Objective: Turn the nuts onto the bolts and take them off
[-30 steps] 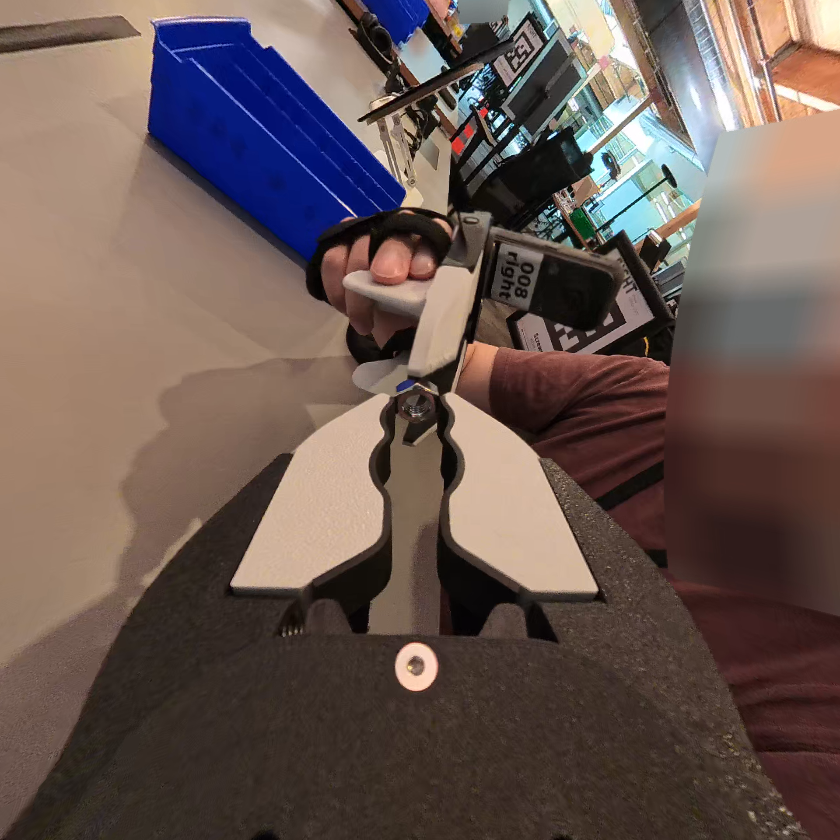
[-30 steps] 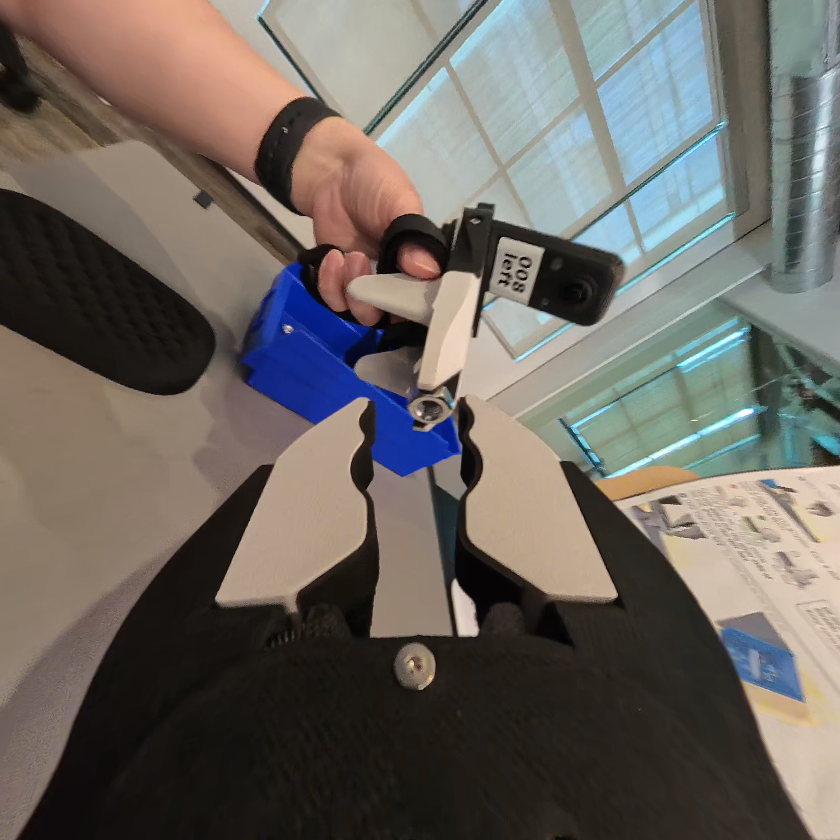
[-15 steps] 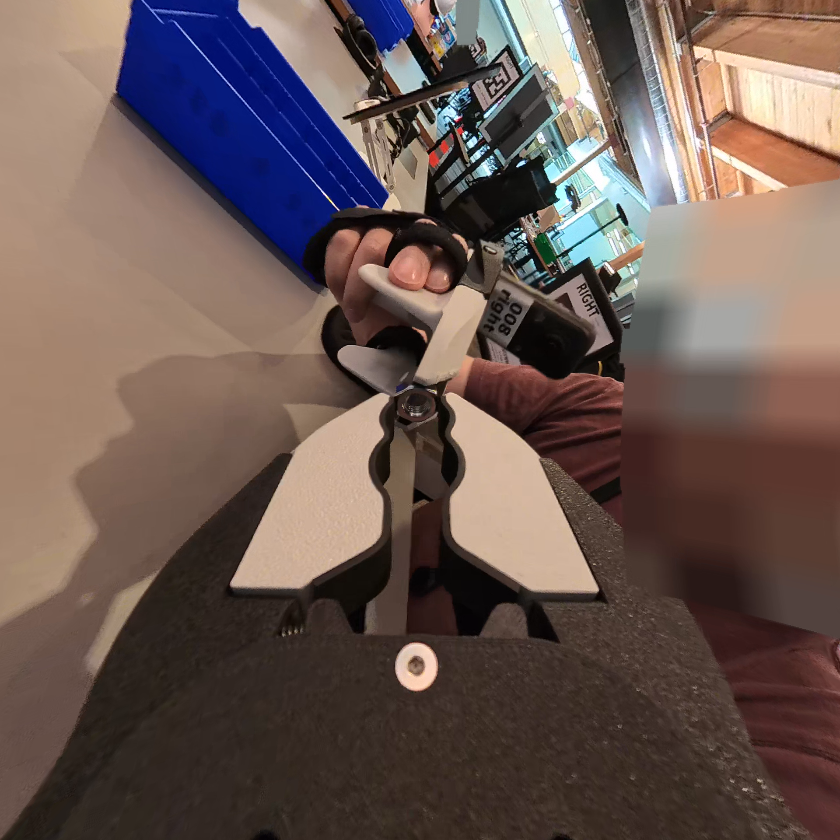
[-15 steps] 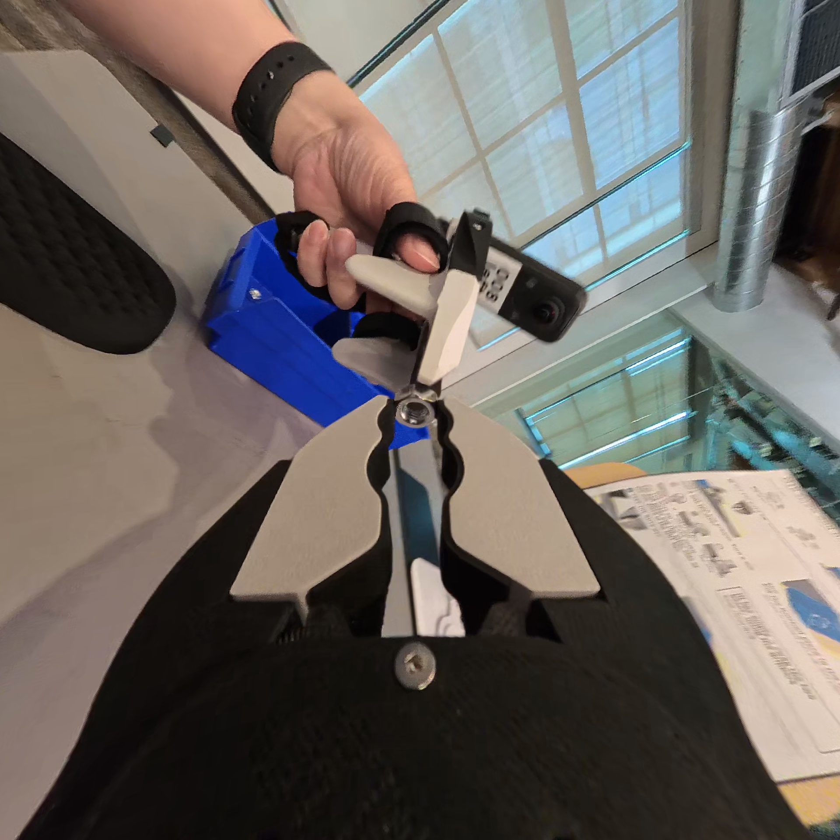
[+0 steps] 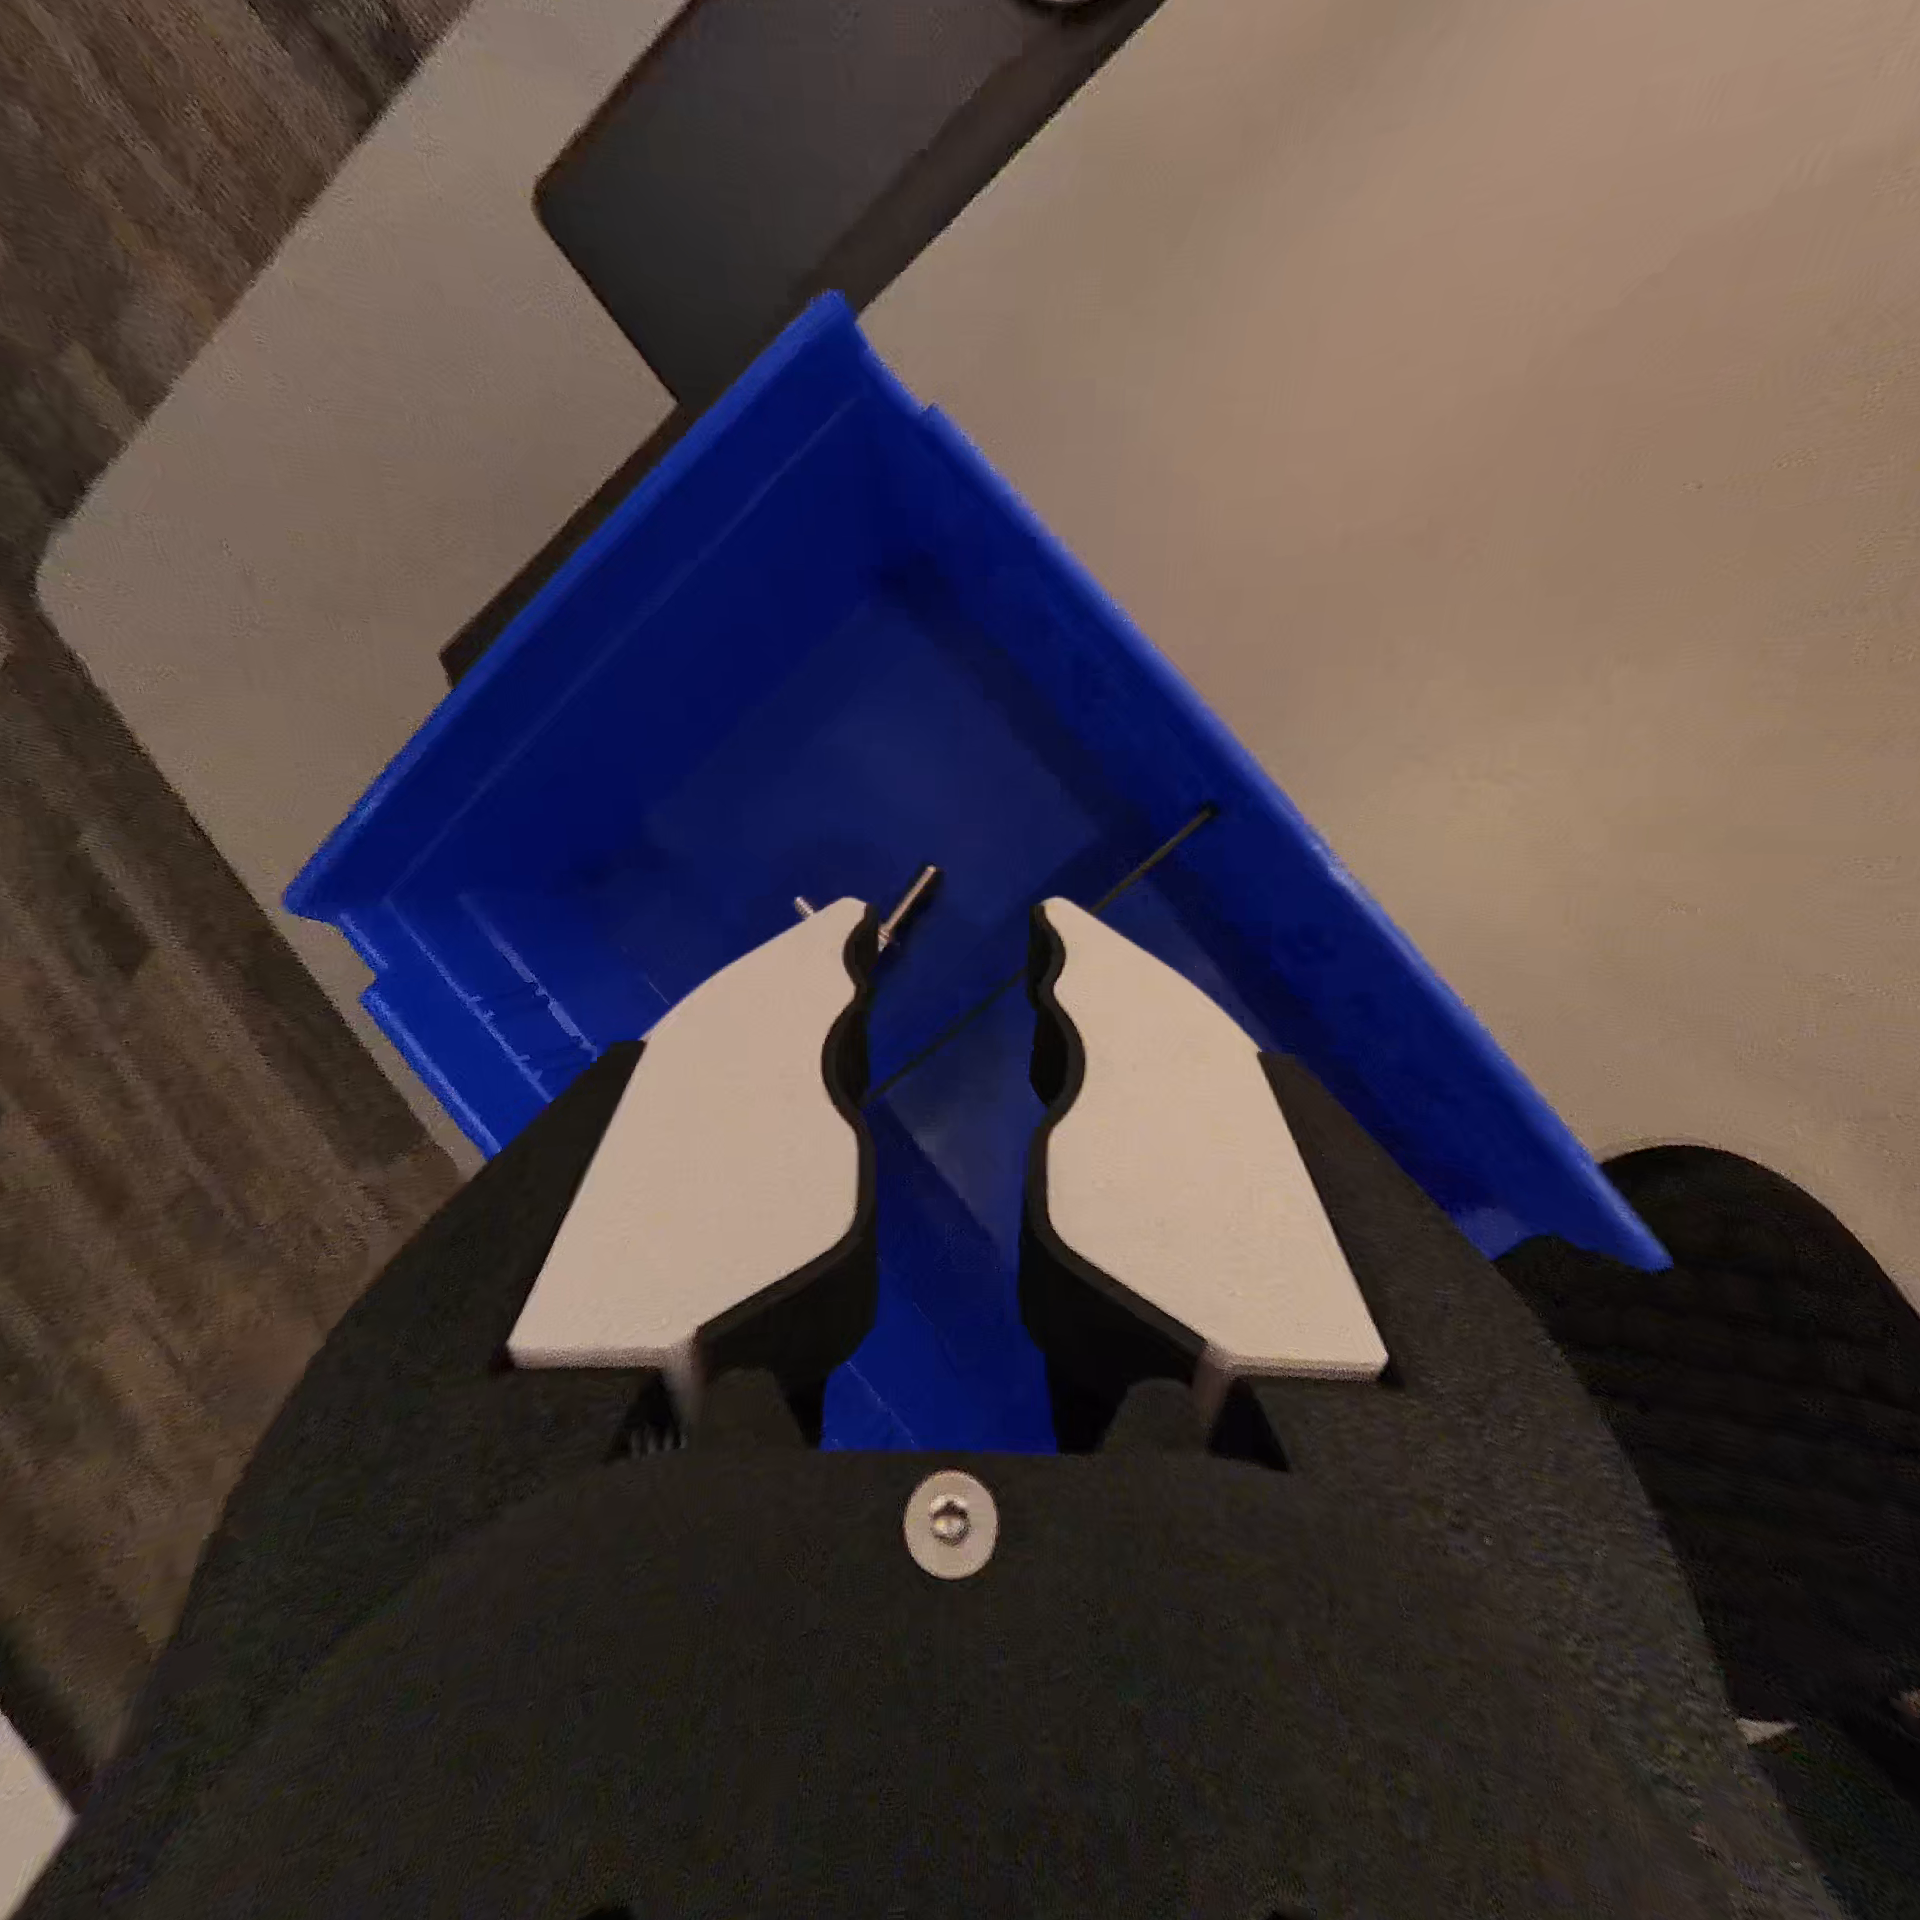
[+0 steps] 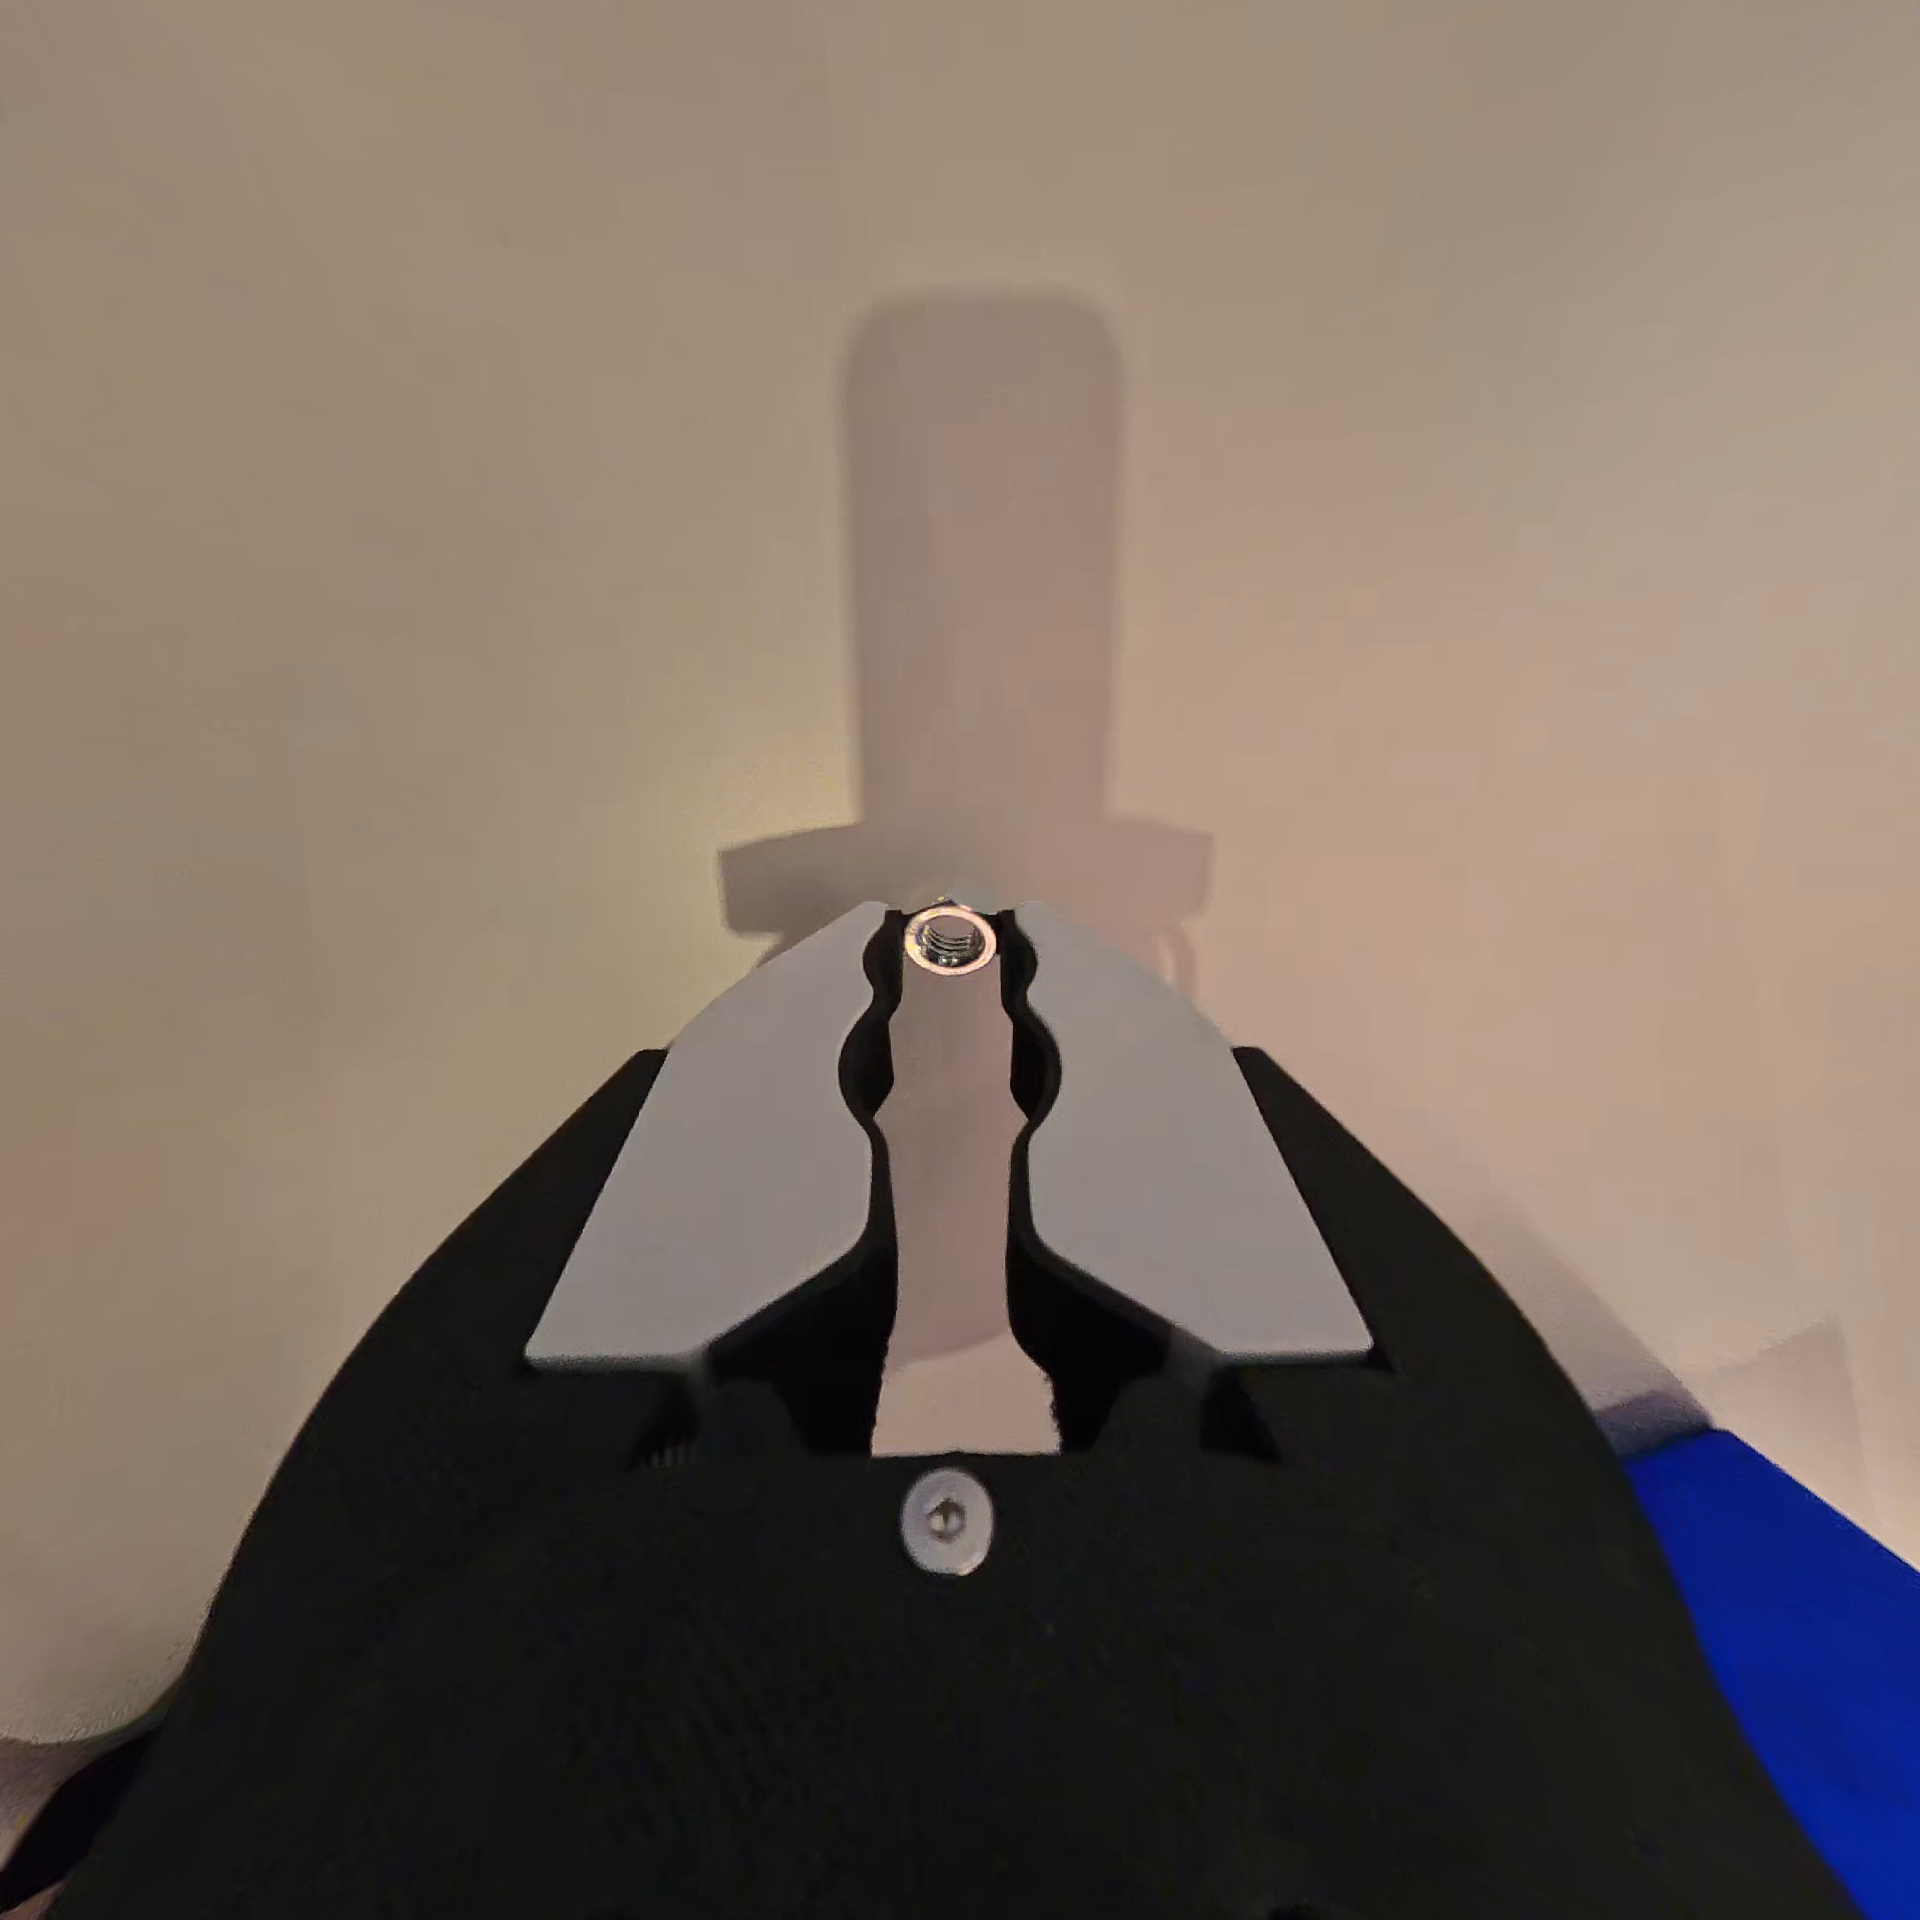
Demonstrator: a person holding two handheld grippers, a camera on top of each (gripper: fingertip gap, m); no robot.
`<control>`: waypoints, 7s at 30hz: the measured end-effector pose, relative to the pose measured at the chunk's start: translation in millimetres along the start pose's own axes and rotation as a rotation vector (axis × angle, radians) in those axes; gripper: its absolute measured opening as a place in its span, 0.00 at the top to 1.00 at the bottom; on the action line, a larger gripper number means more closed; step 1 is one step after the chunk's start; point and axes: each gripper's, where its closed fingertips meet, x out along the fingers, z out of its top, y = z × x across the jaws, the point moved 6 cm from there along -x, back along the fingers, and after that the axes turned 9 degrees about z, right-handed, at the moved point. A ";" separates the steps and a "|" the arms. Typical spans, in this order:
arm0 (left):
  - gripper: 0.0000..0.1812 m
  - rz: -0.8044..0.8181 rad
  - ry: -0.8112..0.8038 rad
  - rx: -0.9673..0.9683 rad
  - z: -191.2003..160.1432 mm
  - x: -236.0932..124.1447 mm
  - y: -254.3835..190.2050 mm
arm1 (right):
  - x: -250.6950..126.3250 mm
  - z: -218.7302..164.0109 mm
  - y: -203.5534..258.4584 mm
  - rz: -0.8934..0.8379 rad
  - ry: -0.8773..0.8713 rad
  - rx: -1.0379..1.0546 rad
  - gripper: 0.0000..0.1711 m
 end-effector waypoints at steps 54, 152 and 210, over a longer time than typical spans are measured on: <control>0.95 -0.398 -0.279 0.047 72.0 -15.3 -49.7 | -105.4 75.5 75.3 0.174 -0.873 -0.434 0.83; 0.92 -0.477 -0.930 0.046 122.9 -24.3 -228.1 | -92.3 20.4 17.1 0.185 -0.775 -0.349 0.80; 0.92 -0.462 -0.753 0.206 119.1 13.1 -266.1 | -96.1 58.9 73.4 0.166 -0.949 -0.486 0.83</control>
